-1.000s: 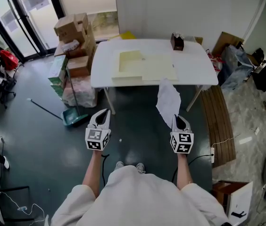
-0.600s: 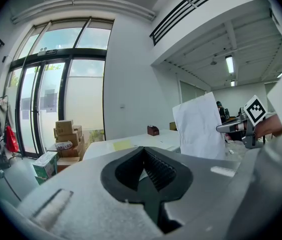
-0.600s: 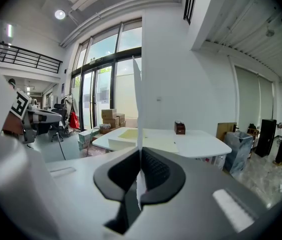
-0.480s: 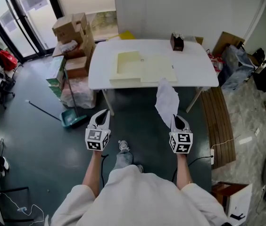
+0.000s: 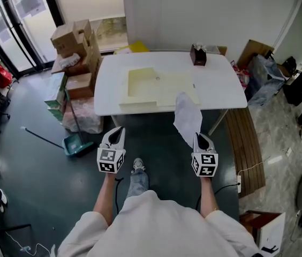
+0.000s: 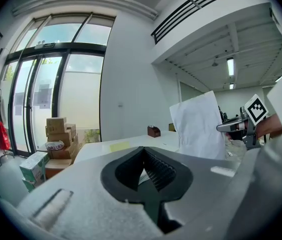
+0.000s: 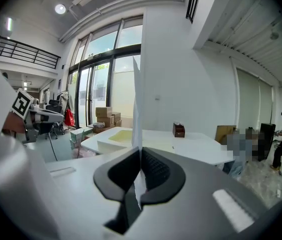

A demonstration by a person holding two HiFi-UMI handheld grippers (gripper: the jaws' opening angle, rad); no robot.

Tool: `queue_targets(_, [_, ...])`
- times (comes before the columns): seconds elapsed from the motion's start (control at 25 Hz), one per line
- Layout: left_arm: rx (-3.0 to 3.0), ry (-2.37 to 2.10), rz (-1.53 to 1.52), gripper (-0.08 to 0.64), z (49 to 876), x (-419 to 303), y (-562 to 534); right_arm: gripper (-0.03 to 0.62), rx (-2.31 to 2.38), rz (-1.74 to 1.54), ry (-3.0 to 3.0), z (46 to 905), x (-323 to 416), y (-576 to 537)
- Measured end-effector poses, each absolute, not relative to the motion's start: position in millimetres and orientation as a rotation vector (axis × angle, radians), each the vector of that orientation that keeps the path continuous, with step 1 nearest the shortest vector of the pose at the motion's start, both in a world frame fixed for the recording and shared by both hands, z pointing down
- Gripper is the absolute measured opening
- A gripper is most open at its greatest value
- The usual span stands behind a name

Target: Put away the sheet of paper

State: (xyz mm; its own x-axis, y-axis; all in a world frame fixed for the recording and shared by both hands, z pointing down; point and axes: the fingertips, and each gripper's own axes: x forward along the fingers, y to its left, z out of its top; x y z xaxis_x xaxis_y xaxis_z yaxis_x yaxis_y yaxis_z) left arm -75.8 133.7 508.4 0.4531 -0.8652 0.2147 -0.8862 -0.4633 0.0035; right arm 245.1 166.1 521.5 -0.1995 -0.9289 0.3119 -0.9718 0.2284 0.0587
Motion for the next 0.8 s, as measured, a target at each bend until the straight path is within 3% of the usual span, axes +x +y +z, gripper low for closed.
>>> queue_targets(0.8, [2.654, -1.403, 0.233, 0.005, 501.9, -98.1, -109.4, 0.002, 1.884, 0.185, -2.095, 496.0, 217.4, -39.9])
